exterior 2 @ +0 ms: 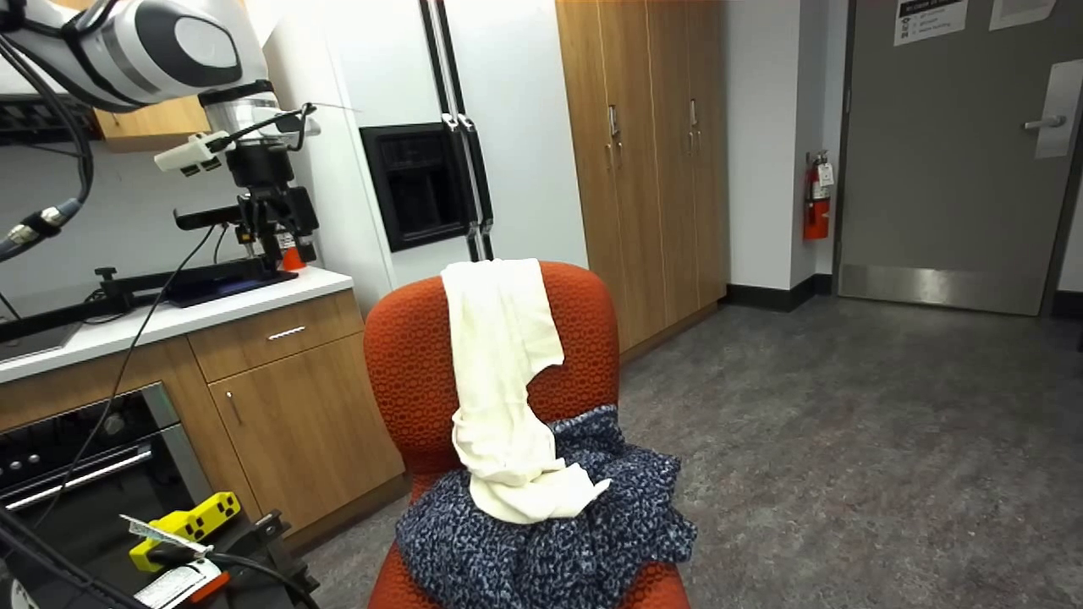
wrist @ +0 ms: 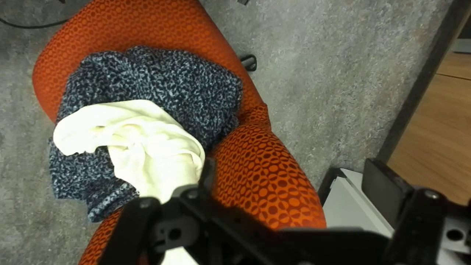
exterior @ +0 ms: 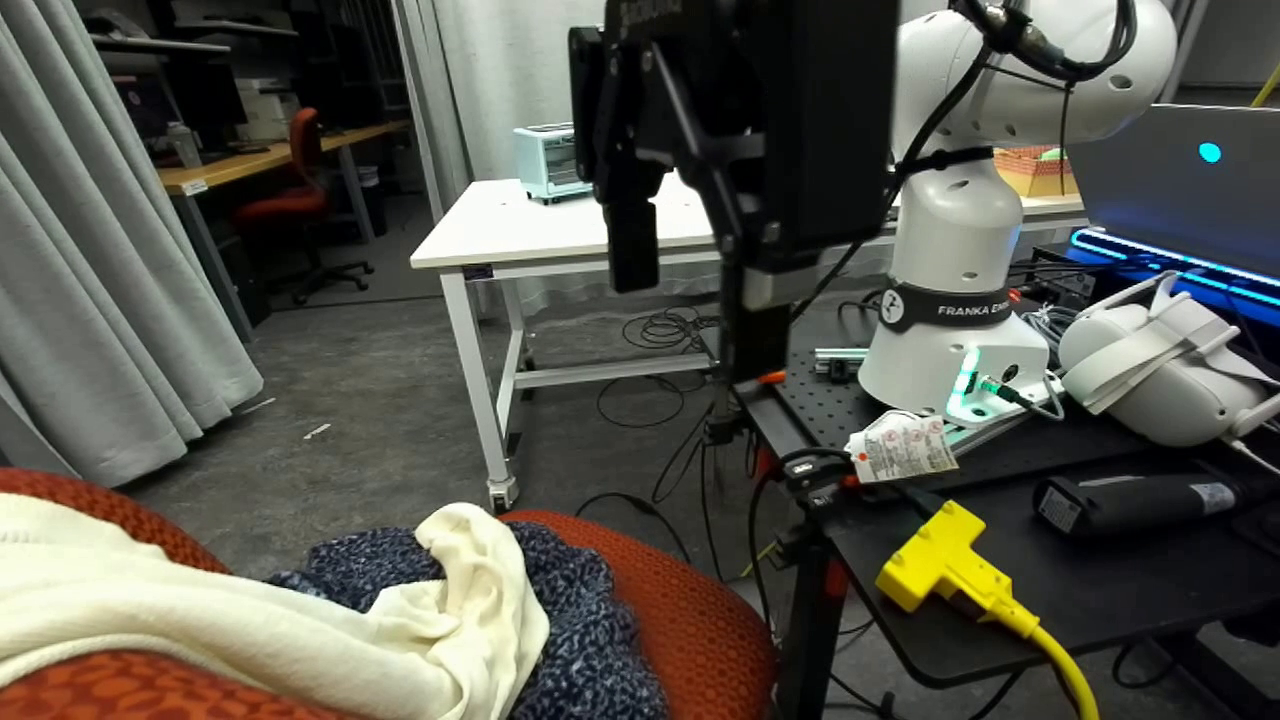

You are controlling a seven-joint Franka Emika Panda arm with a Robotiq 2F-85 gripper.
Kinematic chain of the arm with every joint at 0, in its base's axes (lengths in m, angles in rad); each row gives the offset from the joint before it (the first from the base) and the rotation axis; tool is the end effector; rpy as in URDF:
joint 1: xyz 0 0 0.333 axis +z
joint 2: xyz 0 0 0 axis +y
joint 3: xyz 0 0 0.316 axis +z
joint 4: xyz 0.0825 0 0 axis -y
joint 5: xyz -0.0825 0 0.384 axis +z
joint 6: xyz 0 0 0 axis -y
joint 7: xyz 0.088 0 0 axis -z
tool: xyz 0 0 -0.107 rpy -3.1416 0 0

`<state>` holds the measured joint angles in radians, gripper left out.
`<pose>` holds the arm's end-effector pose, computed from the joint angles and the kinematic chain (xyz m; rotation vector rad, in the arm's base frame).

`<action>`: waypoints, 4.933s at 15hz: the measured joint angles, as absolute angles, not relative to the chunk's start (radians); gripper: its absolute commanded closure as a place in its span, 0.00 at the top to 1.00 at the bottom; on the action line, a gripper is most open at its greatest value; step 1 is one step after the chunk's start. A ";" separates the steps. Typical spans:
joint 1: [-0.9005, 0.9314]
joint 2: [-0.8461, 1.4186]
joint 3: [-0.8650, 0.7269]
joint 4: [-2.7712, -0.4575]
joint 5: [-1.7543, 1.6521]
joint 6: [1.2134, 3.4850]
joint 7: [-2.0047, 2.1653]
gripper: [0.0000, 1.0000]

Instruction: Put the white piece of clothing on the seat.

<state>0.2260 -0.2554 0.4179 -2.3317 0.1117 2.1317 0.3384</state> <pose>0.3720 0.2911 0.4331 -3.1080 -0.3708 -0.0566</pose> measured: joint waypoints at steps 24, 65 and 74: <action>0.275 0.373 0.214 -1.774 -0.291 2.425 0.171 1.00; 0.336 0.060 0.123 -1.659 -0.366 2.354 0.202 0.03; 0.231 -0.169 0.151 -1.678 -0.402 2.262 0.211 0.03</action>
<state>0.2307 -0.1689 0.1505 -1.6781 -0.4017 2.2624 0.2111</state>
